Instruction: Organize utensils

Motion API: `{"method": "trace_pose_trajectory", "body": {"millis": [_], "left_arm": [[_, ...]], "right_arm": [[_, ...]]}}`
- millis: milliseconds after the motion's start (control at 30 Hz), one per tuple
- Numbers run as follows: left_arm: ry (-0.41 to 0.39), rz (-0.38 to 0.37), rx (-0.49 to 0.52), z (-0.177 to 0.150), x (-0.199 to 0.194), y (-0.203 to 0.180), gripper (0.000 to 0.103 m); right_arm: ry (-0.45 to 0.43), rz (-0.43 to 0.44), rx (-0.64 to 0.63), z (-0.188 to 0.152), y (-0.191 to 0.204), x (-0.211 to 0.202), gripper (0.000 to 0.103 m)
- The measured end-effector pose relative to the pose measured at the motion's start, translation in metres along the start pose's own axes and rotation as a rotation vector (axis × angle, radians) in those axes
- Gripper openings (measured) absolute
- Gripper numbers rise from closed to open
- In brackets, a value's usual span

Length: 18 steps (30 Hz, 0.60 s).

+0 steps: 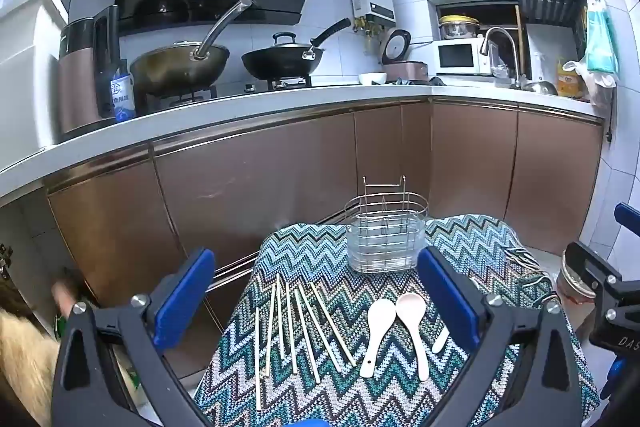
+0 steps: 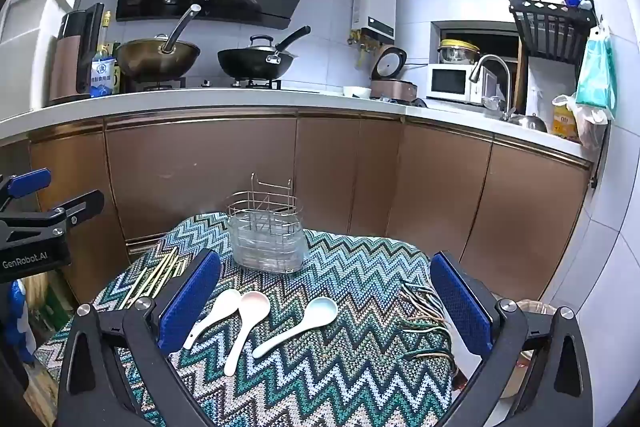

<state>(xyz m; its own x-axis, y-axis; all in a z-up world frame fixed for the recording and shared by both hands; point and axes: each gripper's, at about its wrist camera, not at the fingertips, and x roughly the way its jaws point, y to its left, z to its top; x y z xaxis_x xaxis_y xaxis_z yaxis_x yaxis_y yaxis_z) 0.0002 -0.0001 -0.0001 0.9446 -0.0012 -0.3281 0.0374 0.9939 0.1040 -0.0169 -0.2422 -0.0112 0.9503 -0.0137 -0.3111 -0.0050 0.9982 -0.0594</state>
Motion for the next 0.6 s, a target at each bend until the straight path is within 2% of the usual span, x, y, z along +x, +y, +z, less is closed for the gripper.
{"method": "trace_pose_trajectory", "body": {"millis": [600], "left_arm": [[0.004, -0.023, -0.034, 0.0004, 0.0023, 0.0030, 0.102]], "right_arm": [[-0.006, -0.005, -0.020, 0.0063, 0.0034, 0.0019, 0.103]]}}
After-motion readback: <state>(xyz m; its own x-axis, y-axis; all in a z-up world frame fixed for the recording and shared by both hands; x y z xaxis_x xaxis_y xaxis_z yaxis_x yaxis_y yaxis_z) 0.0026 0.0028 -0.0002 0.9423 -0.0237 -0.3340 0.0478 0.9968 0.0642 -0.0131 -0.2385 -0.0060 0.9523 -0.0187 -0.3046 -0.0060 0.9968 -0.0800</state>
